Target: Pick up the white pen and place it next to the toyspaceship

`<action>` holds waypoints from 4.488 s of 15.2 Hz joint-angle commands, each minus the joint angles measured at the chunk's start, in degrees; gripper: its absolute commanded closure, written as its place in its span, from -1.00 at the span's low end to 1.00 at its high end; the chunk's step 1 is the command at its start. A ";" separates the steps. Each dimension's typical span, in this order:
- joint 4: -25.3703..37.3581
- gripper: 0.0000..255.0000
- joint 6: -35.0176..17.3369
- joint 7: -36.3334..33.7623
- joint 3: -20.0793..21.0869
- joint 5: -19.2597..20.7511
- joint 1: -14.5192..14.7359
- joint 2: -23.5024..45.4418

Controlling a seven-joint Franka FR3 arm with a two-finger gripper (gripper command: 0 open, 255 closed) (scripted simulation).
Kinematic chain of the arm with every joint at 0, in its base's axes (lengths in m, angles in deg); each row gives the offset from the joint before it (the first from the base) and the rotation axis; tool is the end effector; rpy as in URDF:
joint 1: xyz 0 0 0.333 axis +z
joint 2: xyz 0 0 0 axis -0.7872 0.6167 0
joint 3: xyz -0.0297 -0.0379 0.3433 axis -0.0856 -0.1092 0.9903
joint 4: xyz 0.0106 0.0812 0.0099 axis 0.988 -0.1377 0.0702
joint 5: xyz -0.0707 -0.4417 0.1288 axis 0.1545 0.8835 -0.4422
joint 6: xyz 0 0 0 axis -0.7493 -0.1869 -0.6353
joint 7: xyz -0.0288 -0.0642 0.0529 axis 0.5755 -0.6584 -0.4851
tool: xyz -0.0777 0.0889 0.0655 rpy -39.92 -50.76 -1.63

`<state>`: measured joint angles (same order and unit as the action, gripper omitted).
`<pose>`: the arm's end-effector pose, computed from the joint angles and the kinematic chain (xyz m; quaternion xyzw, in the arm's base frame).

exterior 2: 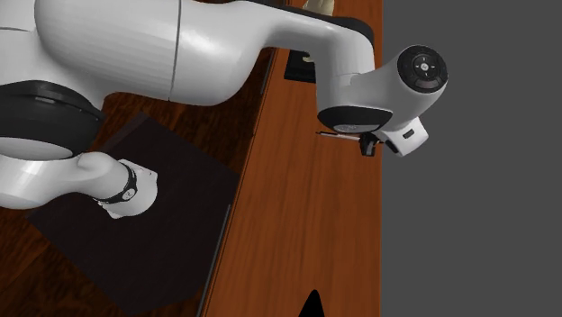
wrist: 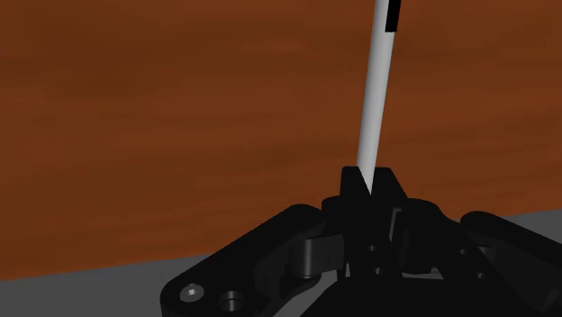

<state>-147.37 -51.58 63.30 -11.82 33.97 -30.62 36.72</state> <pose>0.6142 0.4825 0.3387 -0.9708 -0.1946 -0.0045 0.1399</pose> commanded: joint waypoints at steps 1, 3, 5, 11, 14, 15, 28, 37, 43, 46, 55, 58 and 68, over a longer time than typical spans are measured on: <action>0.60 1.00 1.29 -0.28 0.09 -0.07 -0.02 -0.72; 1.38 1.00 2.56 -0.49 0.14 -0.11 -0.05 -1.24; 2.23 1.00 3.85 -0.70 0.19 -0.14 -0.08 -1.72; 5.16 1.00 7.84 -1.39 0.31 -0.16 -0.10 -2.88; 6.85 1.00 9.90 -1.76 0.36 -0.13 -0.07 -3.30; 7.45 1.00 10.60 -1.89 0.37 -0.11 -0.06 -3.41; 17.26 1.00 20.32 -3.74 0.50 0.40 0.46 -3.54; 15.56 1.00 23.34 0.65 -0.29 -1.56 -3.80 -7.36; 9.76 1.00 23.77 8.46 -2.18 -4.24 -9.90 -11.91; 8.15 1.00 24.48 12.32 -3.41 -5.21 -12.63 -13.33; 6.60 1.00 26.69 22.23 -6.91 -6.72 -19.26 -14.54; 4.08 1.00 24.41 22.80 -6.92 -6.85 -19.27 -14.71; -3.02 1.00 17.14 24.57 -6.92 -7.24 -19.21 -14.34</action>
<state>-149.81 -33.60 87.80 -18.79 26.73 -49.92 22.15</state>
